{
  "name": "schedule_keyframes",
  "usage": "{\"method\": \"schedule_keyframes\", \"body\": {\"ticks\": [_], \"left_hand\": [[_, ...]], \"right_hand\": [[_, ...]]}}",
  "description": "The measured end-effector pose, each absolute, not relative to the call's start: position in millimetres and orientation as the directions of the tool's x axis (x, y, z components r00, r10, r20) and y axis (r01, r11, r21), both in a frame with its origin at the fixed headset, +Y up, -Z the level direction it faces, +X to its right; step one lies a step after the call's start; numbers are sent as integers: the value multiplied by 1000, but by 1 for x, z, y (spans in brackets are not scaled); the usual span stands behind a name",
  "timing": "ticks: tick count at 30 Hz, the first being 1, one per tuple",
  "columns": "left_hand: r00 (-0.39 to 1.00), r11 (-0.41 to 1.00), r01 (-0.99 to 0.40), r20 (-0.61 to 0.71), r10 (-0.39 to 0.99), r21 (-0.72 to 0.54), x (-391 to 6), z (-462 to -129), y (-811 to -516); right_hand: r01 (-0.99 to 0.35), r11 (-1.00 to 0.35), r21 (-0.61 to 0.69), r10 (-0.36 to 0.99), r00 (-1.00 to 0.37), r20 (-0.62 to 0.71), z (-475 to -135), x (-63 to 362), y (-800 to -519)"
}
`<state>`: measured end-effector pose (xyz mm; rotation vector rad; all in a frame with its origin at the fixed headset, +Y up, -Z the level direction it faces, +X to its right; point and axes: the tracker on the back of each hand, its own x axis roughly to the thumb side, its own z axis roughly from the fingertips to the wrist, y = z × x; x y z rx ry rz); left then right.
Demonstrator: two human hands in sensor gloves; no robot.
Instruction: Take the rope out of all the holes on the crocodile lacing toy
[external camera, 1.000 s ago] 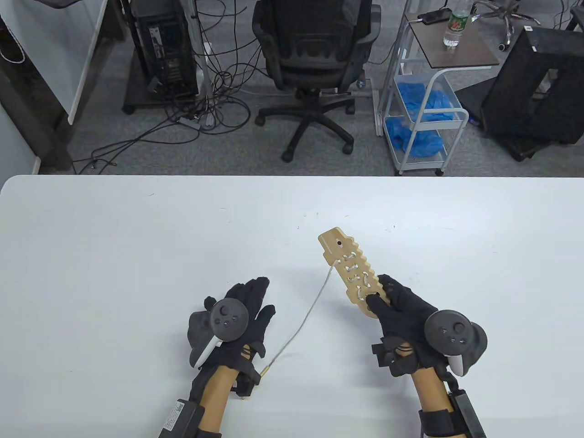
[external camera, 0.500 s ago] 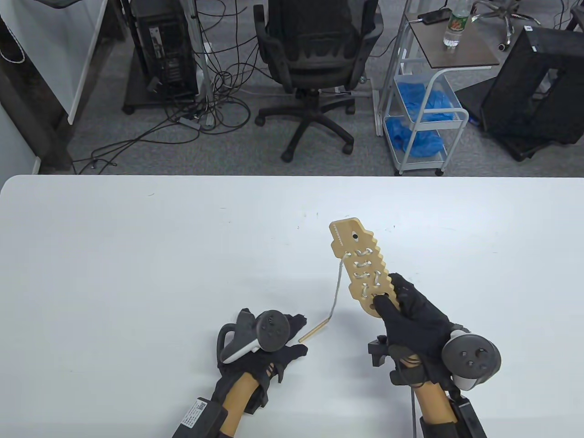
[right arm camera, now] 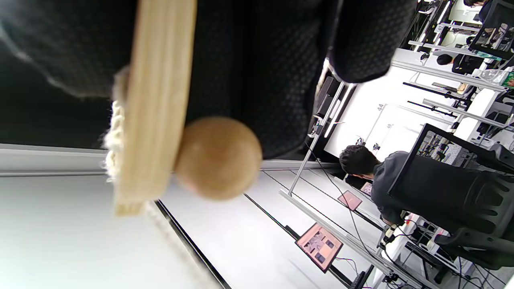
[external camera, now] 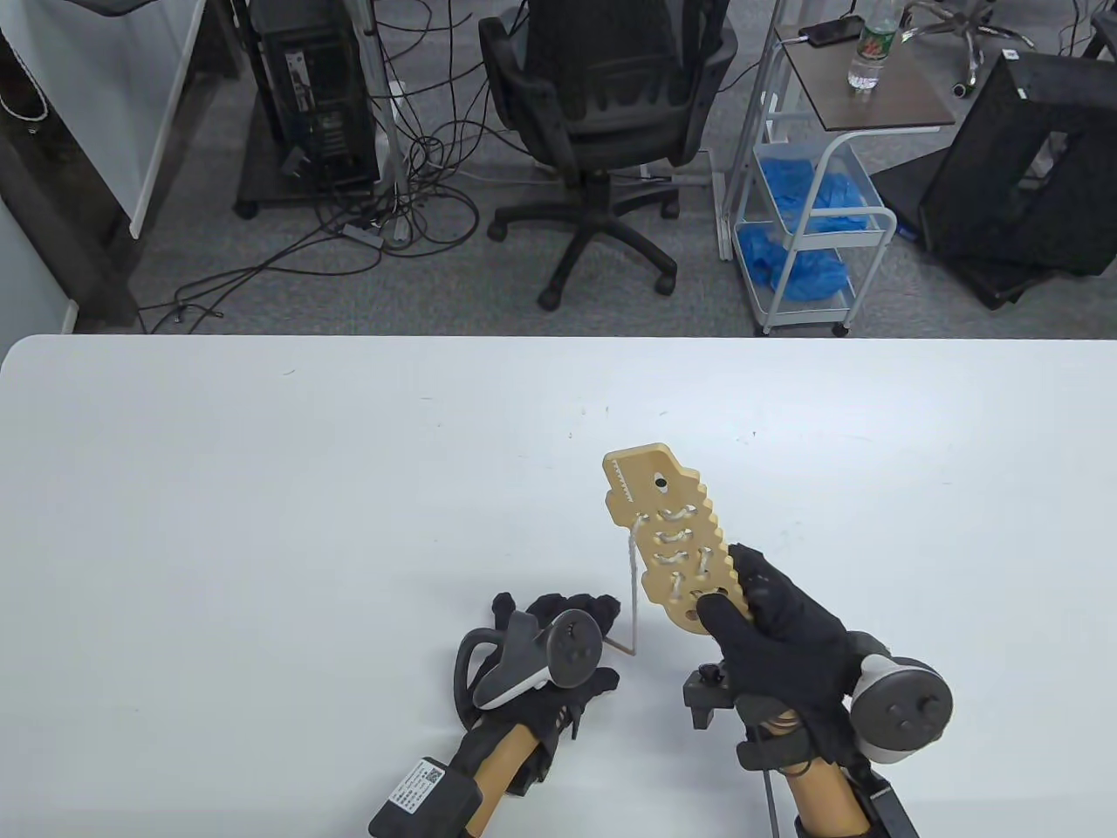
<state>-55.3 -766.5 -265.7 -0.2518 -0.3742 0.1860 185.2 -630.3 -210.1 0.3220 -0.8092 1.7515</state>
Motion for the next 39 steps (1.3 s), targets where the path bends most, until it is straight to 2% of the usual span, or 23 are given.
{"method": "schedule_keyframes", "body": {"ticks": [5,9,15,18,22,27,33,36,39], "left_hand": [[887,958,-189,382,260,-214,-52,-263,-758],[885,951,-219,366,288,-219,-58,-265,-755],[905,962,-227,332,265,-149,-75,-269,-744],[909,956,-269,297,293,-120,-86,-271,-738],[908,940,-340,255,332,-14,-107,-274,-727],[890,910,-414,217,401,14,-131,-278,-724],[918,923,-378,157,364,75,-147,-280,-725],[946,952,-296,164,280,82,-147,-279,-721],[951,952,-285,159,266,115,-145,-275,-716]], "right_hand": [[-910,-160,-381,743,-365,560,-213,190,-634],[-891,-185,-415,781,-389,488,-222,198,-646],[-850,-238,-470,852,-415,318,-239,216,-674],[-824,-301,-480,859,-452,238,-245,222,-685],[-793,-376,-480,864,-486,127,-253,227,-702],[-763,-429,-483,873,-487,-6,-261,236,-720],[-741,-457,-492,875,-475,-98,-263,246,-731],[-718,-512,-472,843,-526,-114,-264,240,-735],[-717,-544,-436,822,-560,-105,-266,228,-739]]}}
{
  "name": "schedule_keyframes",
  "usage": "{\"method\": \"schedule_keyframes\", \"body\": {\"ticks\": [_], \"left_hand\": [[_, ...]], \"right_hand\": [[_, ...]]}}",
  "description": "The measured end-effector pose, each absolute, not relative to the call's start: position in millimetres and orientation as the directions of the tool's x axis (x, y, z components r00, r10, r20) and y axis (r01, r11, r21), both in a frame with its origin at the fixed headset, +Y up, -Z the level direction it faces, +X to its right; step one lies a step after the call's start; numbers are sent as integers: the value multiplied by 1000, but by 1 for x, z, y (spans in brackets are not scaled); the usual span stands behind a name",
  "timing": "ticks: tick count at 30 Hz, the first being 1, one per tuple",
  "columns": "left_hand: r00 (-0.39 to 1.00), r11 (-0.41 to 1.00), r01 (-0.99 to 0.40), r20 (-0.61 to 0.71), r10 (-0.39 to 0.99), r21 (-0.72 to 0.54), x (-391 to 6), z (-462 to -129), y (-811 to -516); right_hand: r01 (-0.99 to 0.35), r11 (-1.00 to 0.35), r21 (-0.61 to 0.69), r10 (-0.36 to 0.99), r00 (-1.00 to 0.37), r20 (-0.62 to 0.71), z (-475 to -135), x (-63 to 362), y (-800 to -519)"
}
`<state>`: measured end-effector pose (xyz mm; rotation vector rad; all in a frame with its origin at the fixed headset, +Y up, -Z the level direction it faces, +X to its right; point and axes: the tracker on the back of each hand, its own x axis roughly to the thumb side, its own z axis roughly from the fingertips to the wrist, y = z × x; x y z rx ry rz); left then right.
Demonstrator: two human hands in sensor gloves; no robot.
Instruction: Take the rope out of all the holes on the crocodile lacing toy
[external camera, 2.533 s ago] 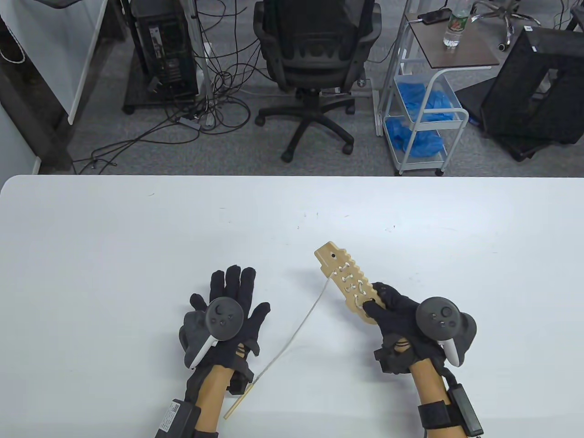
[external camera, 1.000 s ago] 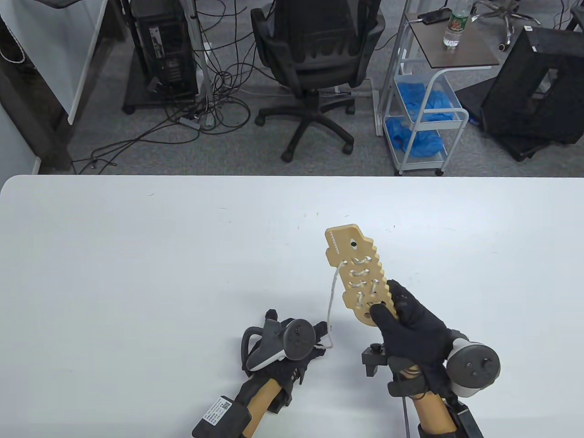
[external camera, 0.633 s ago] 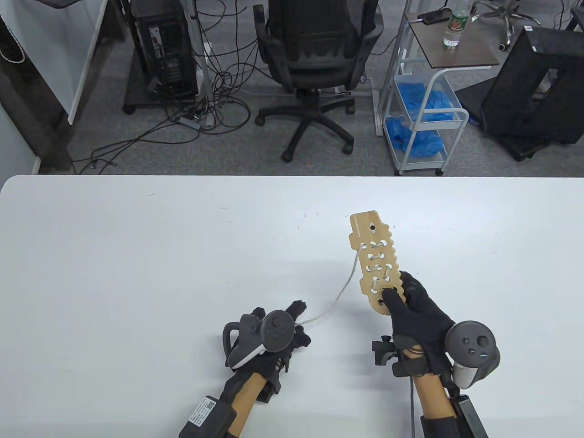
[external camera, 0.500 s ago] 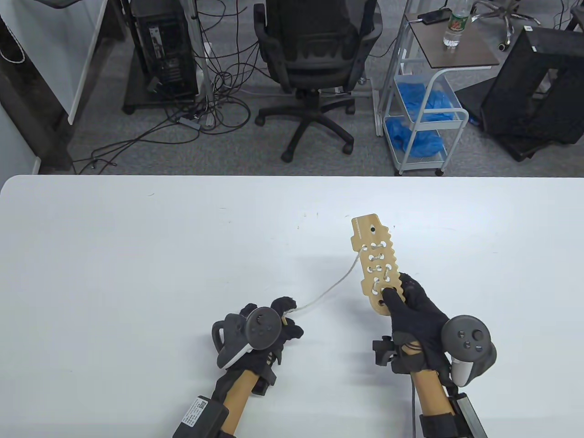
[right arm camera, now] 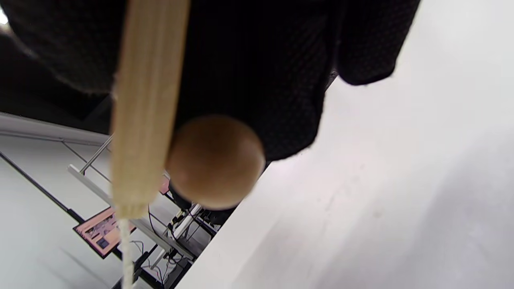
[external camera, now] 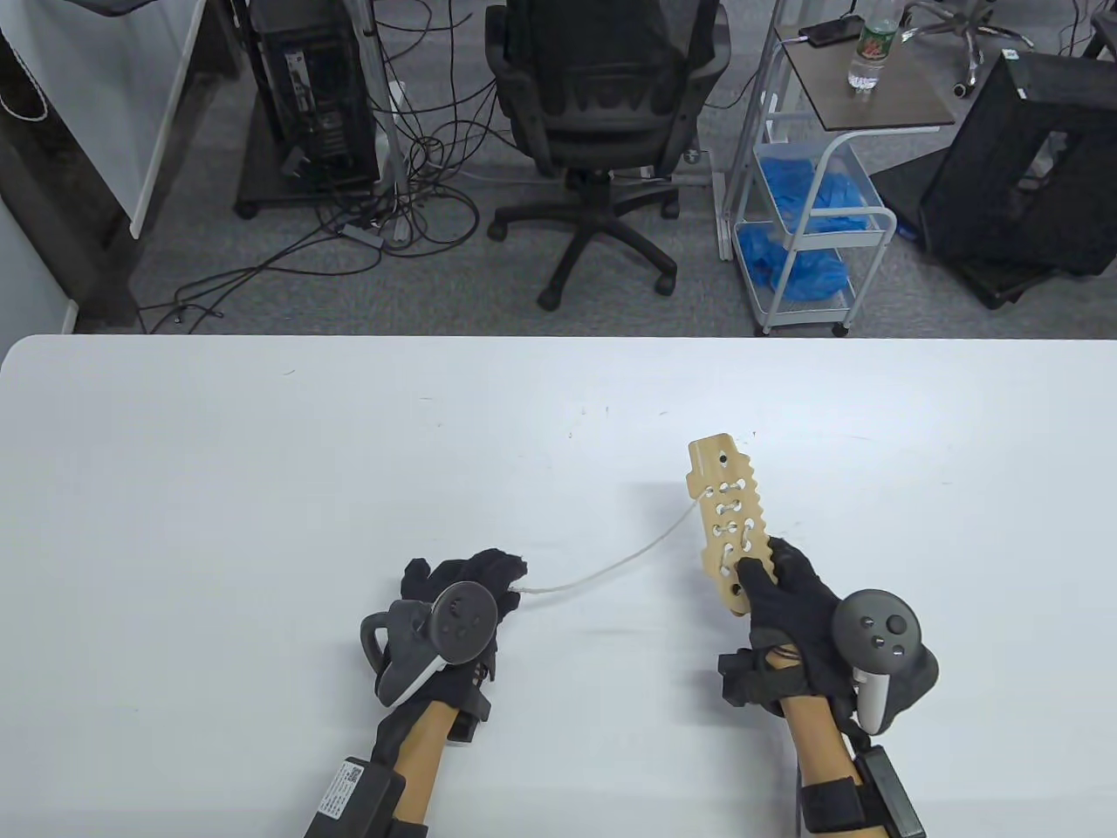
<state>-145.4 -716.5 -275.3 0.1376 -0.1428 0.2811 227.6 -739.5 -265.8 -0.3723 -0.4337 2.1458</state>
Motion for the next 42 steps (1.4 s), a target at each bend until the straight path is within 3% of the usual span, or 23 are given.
{"method": "schedule_keyframes", "body": {"ticks": [5,9,15,23,42], "left_hand": [[934,928,-336,181,307,163,-143,-268,-705],[905,873,-414,220,364,259,-142,-260,-695],[906,836,-412,256,336,363,-140,-251,-685],[840,786,-525,349,416,326,-138,-250,-689],[858,822,-482,353,373,304,-133,-253,-693]], "right_hand": [[-757,-555,-345,821,-566,-78,-266,202,-746],[-831,-498,-248,865,-495,-77,-265,184,-754],[-867,-478,-142,878,-476,-49,-263,166,-757],[-879,-476,-17,879,-476,14,-266,154,-757],[-889,-457,36,888,-454,68,-260,137,-754]]}}
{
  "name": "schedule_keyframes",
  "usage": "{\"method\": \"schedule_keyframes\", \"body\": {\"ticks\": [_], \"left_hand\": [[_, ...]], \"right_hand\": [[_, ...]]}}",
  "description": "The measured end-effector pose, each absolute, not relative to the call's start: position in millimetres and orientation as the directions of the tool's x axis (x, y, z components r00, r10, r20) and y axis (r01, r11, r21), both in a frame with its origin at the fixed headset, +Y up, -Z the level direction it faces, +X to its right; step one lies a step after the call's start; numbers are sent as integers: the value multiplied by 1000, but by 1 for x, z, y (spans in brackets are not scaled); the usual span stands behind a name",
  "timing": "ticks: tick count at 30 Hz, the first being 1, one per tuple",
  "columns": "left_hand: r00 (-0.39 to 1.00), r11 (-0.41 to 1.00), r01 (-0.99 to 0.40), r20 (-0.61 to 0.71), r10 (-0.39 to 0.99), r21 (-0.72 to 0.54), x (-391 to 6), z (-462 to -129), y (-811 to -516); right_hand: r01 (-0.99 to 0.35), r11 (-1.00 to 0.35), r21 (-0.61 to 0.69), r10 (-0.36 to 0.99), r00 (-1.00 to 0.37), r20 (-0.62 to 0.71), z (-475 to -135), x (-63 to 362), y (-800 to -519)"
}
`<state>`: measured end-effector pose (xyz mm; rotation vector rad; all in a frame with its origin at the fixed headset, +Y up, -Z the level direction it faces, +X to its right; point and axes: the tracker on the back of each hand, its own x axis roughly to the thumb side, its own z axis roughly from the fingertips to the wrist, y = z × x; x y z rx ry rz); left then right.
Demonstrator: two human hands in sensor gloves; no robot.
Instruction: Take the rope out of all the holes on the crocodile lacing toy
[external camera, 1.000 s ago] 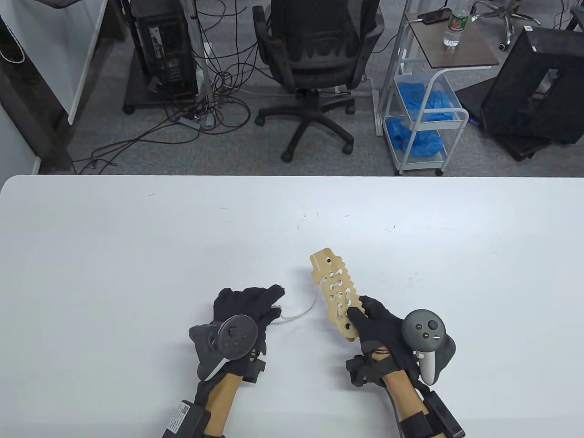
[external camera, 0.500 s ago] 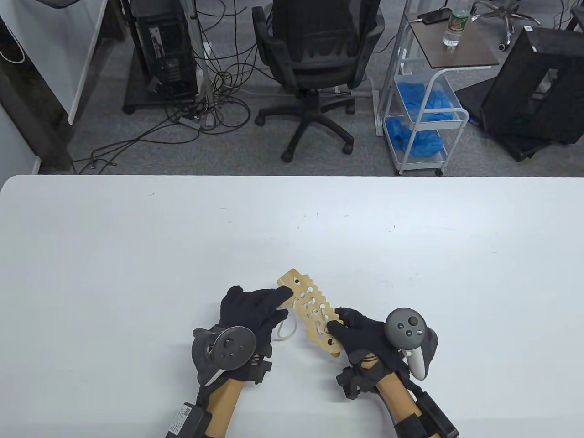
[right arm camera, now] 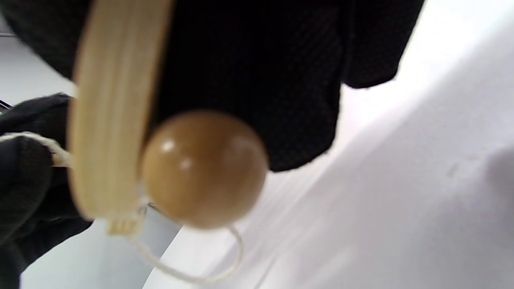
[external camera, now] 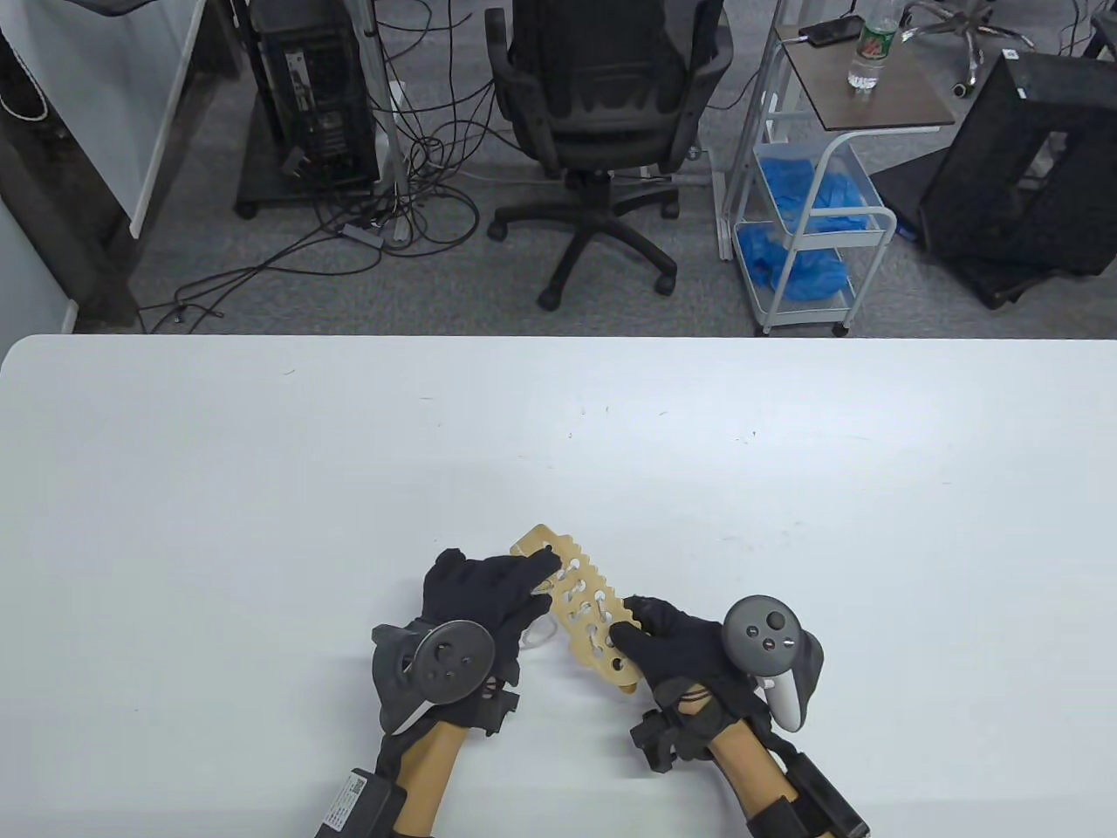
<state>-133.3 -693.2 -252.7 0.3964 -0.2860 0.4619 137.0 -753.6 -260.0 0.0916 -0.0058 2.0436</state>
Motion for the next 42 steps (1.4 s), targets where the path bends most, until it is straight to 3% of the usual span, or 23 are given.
{"method": "schedule_keyframes", "body": {"ticks": [7,15,31,42], "left_hand": [[908,900,-336,351,230,278,-124,-255,-702],[902,903,-352,346,257,247,-127,-257,-705],[706,689,-708,154,691,155,-159,-271,-725],[495,517,-839,154,855,-170,-154,-282,-743]], "right_hand": [[-921,-383,67,923,-379,67,-259,136,-753],[-941,-331,72,943,-328,51,-259,138,-754],[-981,-181,76,983,-177,54,-259,141,-753],[-991,-77,113,995,-70,67,-259,140,-754]]}}
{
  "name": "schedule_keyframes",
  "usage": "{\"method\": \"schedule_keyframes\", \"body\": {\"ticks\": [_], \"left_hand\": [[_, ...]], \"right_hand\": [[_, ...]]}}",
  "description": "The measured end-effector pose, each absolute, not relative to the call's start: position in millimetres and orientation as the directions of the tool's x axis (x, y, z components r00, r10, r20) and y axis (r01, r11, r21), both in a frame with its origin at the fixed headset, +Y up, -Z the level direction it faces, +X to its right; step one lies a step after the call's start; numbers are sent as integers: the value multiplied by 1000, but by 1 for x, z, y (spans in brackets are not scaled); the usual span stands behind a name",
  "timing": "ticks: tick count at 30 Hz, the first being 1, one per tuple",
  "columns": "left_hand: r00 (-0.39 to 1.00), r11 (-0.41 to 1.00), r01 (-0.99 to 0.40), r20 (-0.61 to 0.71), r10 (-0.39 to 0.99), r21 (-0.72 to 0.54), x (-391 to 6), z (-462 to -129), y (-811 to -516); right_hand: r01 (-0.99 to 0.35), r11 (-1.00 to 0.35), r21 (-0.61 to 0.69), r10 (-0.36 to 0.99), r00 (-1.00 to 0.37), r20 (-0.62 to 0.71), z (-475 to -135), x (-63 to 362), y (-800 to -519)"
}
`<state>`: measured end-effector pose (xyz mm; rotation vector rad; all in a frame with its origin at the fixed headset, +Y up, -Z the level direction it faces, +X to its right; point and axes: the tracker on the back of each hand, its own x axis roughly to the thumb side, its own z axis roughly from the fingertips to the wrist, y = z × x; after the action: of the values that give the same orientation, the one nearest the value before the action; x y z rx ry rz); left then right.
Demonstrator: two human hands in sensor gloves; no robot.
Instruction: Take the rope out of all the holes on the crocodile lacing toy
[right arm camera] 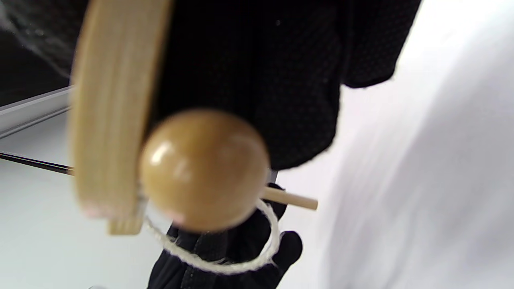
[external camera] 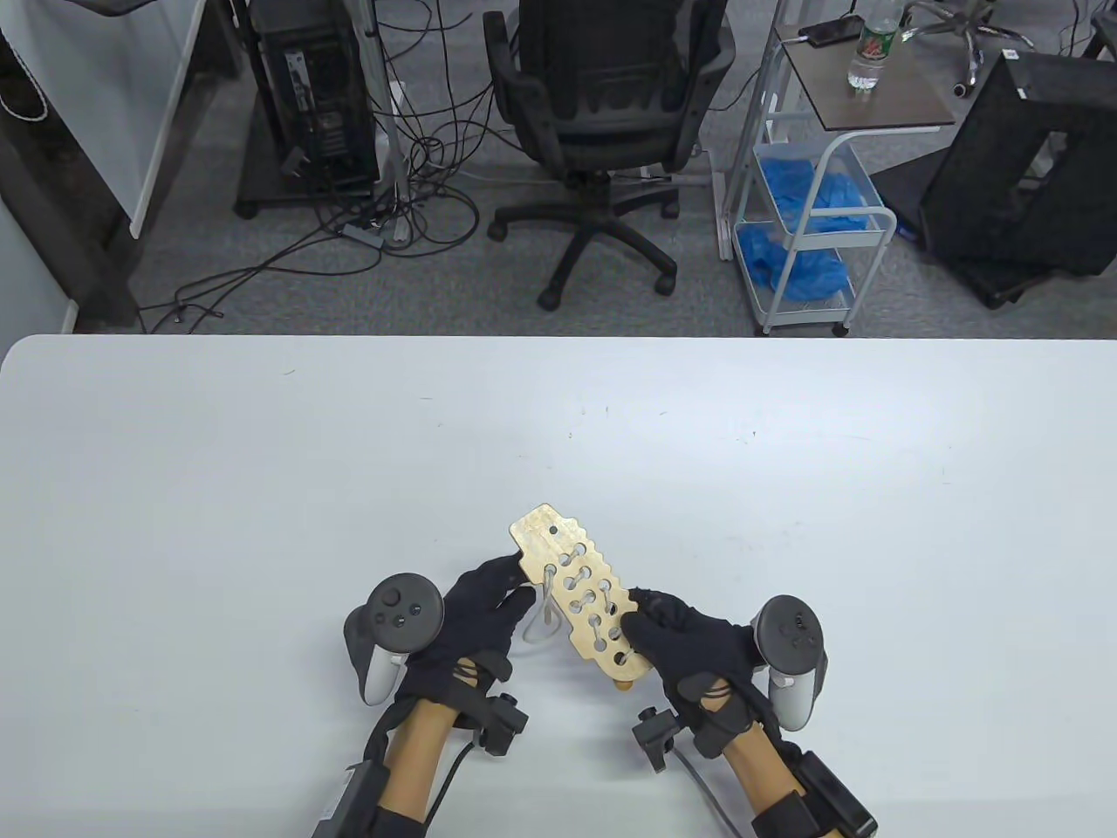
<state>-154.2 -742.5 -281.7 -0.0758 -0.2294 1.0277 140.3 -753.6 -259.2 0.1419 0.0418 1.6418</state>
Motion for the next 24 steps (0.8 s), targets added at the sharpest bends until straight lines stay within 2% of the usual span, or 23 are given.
{"method": "schedule_keyframes", "body": {"ticks": [5,14,24], "left_hand": [[510,535,-818,165,844,-211,-150,-281,-744],[538,561,-807,162,827,-185,-146,-279,-741],[578,587,-805,111,808,-85,-160,-280,-742]], "right_hand": [[-990,-67,125,996,-58,71,-259,139,-753],[-989,-67,131,996,-58,73,-259,139,-754],[-992,-113,60,994,-112,11,-264,154,-762]]}}
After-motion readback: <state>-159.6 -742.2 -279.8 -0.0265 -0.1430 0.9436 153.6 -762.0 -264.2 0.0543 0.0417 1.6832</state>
